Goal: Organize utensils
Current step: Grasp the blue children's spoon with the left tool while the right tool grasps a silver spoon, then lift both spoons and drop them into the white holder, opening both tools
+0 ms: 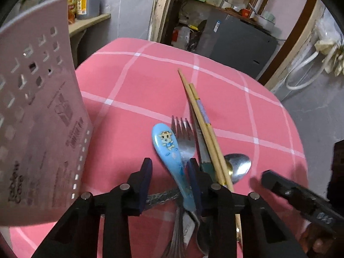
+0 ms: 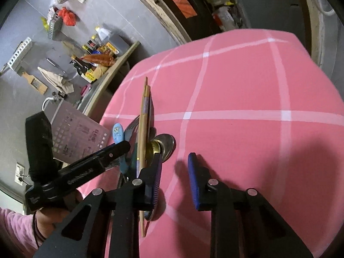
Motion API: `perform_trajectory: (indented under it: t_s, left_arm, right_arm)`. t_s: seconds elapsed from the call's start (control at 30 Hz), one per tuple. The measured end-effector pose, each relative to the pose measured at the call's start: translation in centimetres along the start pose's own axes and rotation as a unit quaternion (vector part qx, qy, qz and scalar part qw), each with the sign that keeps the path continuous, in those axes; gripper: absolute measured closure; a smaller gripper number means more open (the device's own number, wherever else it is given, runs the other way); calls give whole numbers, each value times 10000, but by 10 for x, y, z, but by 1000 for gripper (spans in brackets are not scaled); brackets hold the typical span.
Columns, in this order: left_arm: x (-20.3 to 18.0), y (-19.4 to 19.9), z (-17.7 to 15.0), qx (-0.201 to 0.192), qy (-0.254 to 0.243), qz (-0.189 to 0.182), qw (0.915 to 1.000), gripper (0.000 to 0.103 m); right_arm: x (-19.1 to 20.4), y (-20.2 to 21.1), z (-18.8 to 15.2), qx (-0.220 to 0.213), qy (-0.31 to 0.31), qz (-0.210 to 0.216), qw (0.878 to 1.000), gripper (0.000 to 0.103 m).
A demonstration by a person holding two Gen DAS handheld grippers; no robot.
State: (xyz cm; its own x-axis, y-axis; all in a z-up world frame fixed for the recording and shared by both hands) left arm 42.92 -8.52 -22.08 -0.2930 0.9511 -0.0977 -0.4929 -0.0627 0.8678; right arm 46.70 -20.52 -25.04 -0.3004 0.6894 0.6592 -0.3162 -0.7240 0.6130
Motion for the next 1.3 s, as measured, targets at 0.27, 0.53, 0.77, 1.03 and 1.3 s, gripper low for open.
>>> perform_trajectory:
  t_s: [0.27, 0.53, 0.77, 1.03, 1.3]
  left_arm:
    - [-8, -4, 2, 61, -57, -241, 9997, 82]
    - [-6, -8, 6, 96, 23, -447, 9990, 85]
    - [-5, -8, 5, 75, -14, -460, 9989, 86]
    - [-9, -4, 7, 95, -67, -497, 9987, 92]
    - [-20, 23, 12, -195, -351, -833, 9957, 93]
  right_arm:
    - [5, -26, 1, 186, -100, -67, 9998, 90]
    - [-5, -32, 4, 119, -615, 137, 9979, 94]
    - [-3, -45, 6, 142, -764, 357, 9963, 94]
    - [3, -31, 5, -71, -725, -90, 9973, 97]
    - [6, 17, 8, -581, -734, -407, 9948, 101]
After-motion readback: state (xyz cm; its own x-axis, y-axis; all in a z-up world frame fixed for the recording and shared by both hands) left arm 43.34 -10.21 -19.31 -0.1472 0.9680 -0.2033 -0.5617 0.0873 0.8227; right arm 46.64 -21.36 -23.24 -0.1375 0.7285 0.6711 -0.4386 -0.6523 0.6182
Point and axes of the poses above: each gripper's, at about its wrist camera, not at the fingertips, and y roughly against the way its jaws point, x to its left, z to its top, the point moved 6 cm from there along -y, roughly the way its jaws point, and after that the axes turned 10 degrees about z, right-handed, at the moved point
